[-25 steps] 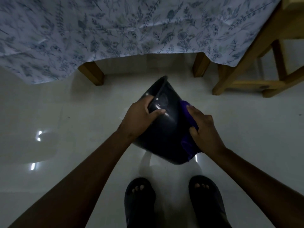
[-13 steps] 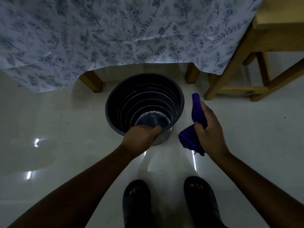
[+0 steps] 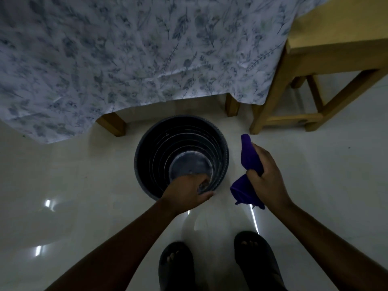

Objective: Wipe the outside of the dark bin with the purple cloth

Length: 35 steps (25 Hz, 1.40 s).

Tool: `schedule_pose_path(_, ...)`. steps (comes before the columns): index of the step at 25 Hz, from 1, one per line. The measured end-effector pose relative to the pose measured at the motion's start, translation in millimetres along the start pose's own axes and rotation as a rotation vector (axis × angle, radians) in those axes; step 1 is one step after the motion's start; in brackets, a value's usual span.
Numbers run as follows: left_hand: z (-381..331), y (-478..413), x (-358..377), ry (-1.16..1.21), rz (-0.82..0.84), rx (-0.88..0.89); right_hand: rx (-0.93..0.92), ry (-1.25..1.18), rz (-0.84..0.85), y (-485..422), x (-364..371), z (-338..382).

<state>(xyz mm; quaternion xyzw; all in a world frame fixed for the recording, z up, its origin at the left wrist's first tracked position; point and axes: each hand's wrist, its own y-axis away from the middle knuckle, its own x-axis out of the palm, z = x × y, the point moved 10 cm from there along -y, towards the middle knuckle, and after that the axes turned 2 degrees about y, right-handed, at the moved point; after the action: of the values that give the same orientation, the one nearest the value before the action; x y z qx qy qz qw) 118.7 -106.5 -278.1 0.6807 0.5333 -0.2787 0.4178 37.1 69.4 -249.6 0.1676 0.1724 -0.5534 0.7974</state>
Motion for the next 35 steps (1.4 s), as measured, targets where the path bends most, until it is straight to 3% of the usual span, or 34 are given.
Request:
schedule_pose_path(4, -42.7, -41.4, -49.6, -0.01, -0.091, 0.09, 0.002, -0.009, -0.178, -24.1, -61.6, 24.5)
schedule_pose_path(11, -82.1, -131.4, -100.4, 0.119, -0.271, 0.187, -0.271, 0.285, -0.604, -130.6, -210.4, 89.8)
schedule_pose_path(14, -92.2, -161.9, -122.3, 0.147, -0.326, 0.219, -0.325, 0.45, -0.624, -170.9, -234.9, 100.0)
schedule_pose_path(19, -119.7, -181.4, -162.1, 0.177, -0.294, 0.226, -0.281, 0.422, -0.711, -181.8, -281.1, 122.4)
schedule_pose_path(21, -126.9, -183.6, -173.1, 0.157, -0.27, 0.204, -0.238, 0.489, -0.564, -202.0, -276.3, 119.2)
schedule_pose_path(25, -153.7, -187.9, -201.6, 0.173, -0.24, 0.181, -0.132, 0.828, -0.015, -228.6, -220.5, 83.0)
schedule_pose_path(27, -171.0, -190.6, -217.2, 0.182, -0.23, 0.19, -0.07, 0.895, 0.114, -229.8, -218.5, 80.0)
schedule_pose_path(31, -199.4, -183.1, -243.6, 0.204, -0.194, 0.129, 0.004, 0.889, 0.134, -212.2, -231.8, 99.9)
schedule_pose_path(35, -227.3, -162.1, -291.6, 0.243, -0.189, 0.1, -0.123, 0.773, 0.004, -173.5, -255.9, 168.0)
